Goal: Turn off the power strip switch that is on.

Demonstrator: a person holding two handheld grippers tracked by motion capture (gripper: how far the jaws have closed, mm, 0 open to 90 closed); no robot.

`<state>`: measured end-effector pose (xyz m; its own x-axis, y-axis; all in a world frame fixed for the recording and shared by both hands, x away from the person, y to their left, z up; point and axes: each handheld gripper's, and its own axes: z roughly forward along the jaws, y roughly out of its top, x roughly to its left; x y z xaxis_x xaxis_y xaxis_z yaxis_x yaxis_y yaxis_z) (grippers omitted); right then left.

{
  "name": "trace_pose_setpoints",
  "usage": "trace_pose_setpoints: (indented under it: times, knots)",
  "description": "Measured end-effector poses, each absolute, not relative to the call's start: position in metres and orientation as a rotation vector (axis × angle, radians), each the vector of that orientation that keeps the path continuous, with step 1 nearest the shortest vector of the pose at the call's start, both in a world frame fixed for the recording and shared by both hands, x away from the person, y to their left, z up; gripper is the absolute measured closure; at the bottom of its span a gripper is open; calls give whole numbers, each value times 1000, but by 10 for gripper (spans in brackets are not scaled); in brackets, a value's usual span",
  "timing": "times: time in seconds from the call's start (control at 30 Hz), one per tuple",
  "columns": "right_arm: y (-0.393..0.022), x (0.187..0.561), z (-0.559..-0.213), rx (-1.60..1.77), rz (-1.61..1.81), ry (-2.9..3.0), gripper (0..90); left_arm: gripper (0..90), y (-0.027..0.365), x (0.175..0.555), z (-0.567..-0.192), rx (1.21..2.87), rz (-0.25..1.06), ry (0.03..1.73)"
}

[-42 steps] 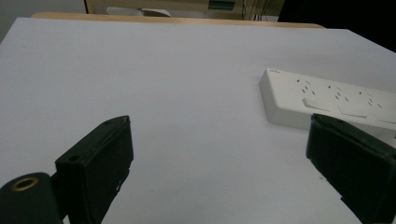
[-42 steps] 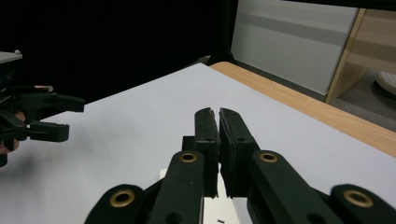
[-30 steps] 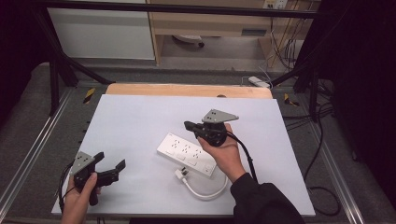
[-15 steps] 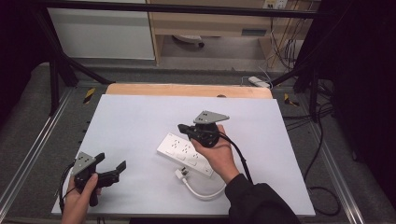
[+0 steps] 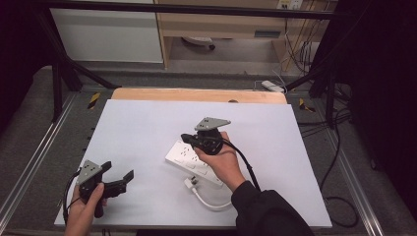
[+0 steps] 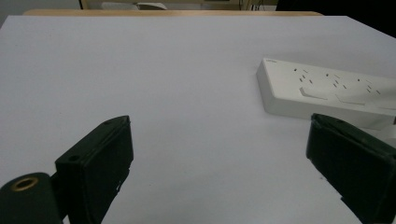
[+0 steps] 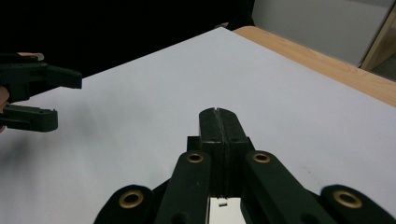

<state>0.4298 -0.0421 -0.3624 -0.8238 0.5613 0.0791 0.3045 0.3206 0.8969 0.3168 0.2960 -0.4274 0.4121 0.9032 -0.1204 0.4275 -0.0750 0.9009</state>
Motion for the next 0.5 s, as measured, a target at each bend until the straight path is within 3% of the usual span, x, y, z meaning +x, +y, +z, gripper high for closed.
trace_pose_setpoints:
  times: [0.5]
  knots:
    - [-26, 432, -373, 763, 1450, 2416, 900, 74, 295, 317, -427, 1695, 601, 1174]
